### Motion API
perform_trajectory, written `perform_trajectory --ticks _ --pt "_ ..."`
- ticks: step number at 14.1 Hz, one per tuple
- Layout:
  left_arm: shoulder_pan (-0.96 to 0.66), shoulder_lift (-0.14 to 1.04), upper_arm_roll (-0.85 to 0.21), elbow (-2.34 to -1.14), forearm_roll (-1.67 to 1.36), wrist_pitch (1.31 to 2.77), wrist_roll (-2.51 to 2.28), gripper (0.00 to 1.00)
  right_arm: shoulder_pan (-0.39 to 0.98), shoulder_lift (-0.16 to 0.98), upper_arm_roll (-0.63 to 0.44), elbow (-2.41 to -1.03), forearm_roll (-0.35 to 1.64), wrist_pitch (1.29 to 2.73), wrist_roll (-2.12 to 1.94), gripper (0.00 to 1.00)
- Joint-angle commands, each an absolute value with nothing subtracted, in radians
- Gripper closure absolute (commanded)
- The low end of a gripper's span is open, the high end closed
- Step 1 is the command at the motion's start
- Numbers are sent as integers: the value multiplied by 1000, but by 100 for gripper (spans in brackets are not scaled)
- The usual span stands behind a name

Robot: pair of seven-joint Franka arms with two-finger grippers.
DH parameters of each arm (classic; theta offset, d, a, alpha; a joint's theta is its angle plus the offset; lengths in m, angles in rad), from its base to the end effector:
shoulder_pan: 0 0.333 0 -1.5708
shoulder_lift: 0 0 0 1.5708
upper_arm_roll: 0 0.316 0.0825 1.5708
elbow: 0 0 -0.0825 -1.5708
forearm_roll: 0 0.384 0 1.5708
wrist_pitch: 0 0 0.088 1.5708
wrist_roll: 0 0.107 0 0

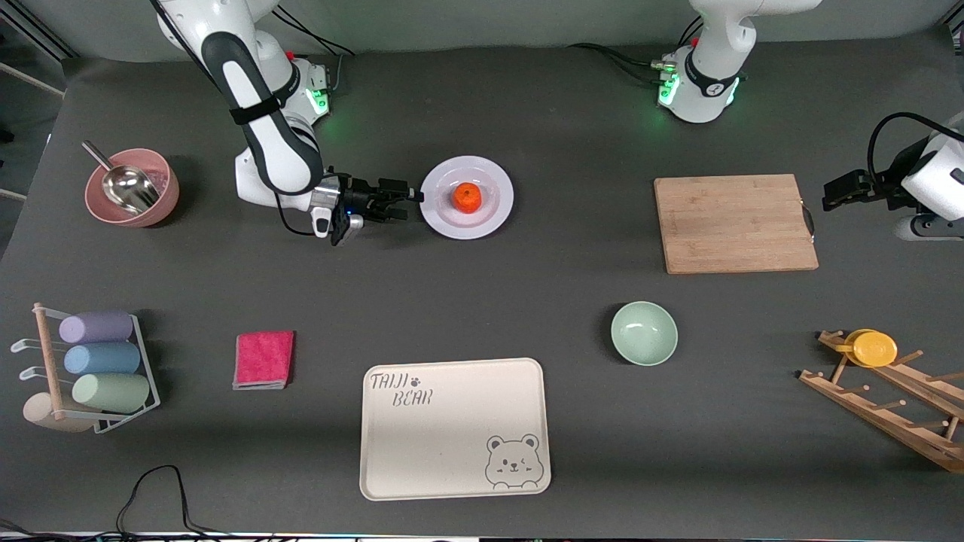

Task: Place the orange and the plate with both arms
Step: 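Withdraw the left gripper while the right gripper reaches the plate rim, then close the right gripper on the plate rim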

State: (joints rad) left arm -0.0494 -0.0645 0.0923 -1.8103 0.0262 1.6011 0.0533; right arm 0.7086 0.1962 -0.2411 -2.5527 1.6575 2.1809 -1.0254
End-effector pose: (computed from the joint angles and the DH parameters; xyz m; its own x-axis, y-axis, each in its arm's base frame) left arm 0.5255 0.0265 0.5493 0.9893 -0.0127 -0.1453 -0.0146 -0.9998 -0.0121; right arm 0.3609 0.2181 0.1824 0.9946 0.0888 -0.0543 0.0024 -0.5408 -0.8412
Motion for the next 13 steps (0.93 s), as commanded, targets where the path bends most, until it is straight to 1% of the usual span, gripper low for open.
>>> perform_trajectory --ticks 1,7,10,12,13 --pt "-54 -77 92 -1818 41 1586 69 0 687 251 -244 -2563 1689 2085 -1147 0" --pt "-61 -77 91 -1821 41 1569 69 0 644 337 -244 -2577 1689 1999 -1253 0" --pt "-60 -75 91 -1819 43 1565 69 0 643 341 -244 -2577 1687 1994 -1253 1" --pt "-60 -78 91 -1819 43 1563 69 0 644 341 -244 -2577 1687 1994 -1252 32" --pt "-61 -75 91 -1819 43 1565 69 0 644 341 -244 -2577 1687 1991 -1252 46"
